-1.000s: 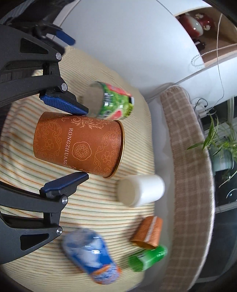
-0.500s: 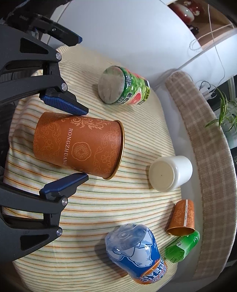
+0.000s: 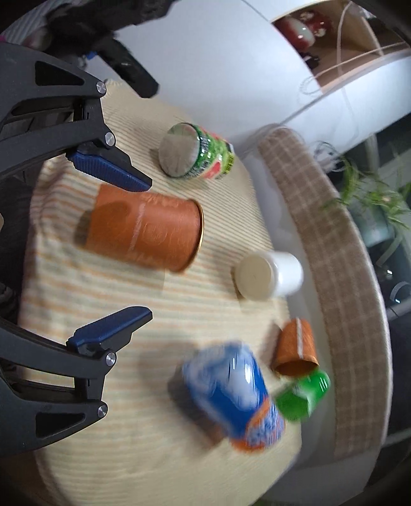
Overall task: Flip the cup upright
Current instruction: 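Lift the orange cup with the right tool and carry it toward the left tool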
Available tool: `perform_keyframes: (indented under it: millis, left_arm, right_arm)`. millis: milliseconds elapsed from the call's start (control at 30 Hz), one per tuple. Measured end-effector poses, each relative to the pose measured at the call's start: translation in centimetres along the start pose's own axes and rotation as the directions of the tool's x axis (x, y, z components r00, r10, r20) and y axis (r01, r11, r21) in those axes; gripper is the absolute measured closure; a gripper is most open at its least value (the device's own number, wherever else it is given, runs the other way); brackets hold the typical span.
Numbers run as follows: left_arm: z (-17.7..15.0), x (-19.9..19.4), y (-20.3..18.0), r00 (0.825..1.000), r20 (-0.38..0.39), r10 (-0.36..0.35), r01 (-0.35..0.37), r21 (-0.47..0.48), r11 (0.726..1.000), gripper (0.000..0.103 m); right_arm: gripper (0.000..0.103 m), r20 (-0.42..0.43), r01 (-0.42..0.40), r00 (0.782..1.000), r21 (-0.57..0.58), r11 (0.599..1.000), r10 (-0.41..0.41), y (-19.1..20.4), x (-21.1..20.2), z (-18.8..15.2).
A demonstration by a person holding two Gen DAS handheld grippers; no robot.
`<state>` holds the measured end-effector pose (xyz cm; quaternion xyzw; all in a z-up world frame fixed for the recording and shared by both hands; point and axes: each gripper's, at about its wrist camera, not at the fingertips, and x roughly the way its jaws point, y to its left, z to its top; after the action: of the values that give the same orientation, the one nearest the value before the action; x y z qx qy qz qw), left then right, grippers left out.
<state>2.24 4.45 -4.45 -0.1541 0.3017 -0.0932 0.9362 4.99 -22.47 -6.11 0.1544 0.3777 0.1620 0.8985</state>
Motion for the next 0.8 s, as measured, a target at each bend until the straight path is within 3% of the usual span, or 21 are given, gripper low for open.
perform_keyframes:
  millis: [100,233,400,467,600,667,800]
  left_arm:
    - [0.6,1.2,-0.3,0.994,-0.071,-0.081,0.080,-0.020,0.997,0.003]
    - [1.2,2.6,-1.2,0.971,-0.159,-0.179,0.173,-0.046,0.984,0.006]
    - [2.1,4.1,-3.3,0.945,-0.227,-0.234,0.234,-0.025,0.972,0.007]
    - [2.3,4.9,-4.1,0.928,-0.270,-0.258,0.262,-0.021,0.965,0.009]
    - [2.3,7.2,-4.7,0.889,-0.357,-0.286,0.287,-0.050,0.957,0.012]
    - [2.1,8.5,-4.7,0.873,-0.393,-0.287,0.282,-0.072,0.957,0.020]
    - [2.0,10.5,-4.6,0.844,-0.441,-0.305,0.280,-0.123,0.952,0.020]
  right_arm:
    - [0.027,0.040,0.064,0.997,0.015,0.998,-0.064,-1.6,-2.0,-1.4]
    - [0.027,0.039,0.143,0.989,0.034,0.989,-0.145,-3.5,-3.6,-3.1]
    - [0.027,0.039,0.179,0.982,0.080,0.981,-0.183,-5.5,-5.0,-4.2]
    - [0.027,0.048,0.180,0.982,0.093,0.979,-0.185,-5.8,-5.3,-4.1]
    - [0.027,0.070,0.173,0.981,0.098,0.980,-0.180,-5.9,-5.9,-4.1]
    - [0.027,0.078,0.168,0.981,0.094,0.981,-0.175,-5.7,-6.2,-4.1]
    - [0.027,0.083,0.167,0.981,0.091,0.982,-0.175,-5.7,-6.3,-4.2]
